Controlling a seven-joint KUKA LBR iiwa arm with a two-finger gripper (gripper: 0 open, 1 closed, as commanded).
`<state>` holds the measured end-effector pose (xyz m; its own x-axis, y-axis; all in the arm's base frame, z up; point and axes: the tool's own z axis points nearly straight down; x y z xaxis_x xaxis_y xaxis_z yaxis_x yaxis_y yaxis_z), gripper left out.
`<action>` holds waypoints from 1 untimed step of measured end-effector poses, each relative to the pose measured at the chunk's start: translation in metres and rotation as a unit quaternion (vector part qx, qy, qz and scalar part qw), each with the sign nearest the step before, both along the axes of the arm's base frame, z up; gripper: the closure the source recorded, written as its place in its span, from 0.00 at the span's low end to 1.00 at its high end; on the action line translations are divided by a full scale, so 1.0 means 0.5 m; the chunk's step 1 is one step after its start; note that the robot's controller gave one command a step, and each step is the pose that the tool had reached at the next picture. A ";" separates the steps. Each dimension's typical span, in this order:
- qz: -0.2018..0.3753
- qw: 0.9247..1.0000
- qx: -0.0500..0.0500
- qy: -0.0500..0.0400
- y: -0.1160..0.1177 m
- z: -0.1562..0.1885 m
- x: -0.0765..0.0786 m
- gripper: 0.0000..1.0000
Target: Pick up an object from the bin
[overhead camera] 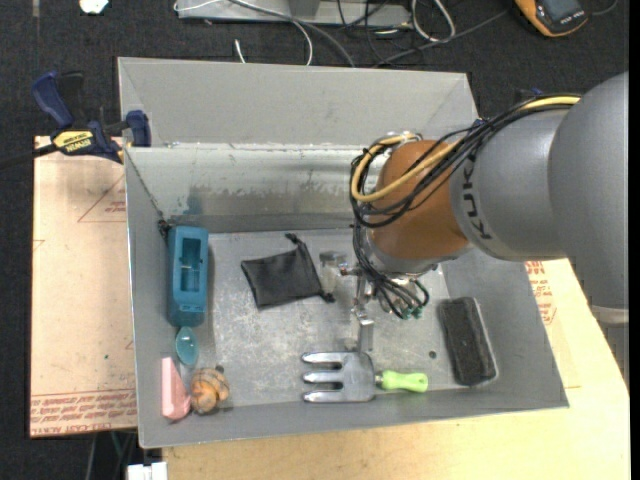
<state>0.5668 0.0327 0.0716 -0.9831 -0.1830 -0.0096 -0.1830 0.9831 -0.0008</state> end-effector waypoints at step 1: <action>0.011 1.000 0.000 0.001 0.007 0.130 0.058 0.00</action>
Offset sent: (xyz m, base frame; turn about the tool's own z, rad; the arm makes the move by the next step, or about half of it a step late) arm 0.0260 0.0359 0.0803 0.0000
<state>0.5961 0.0361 0.1365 -0.9788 -0.2045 -0.0070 -0.2045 0.9789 -0.0003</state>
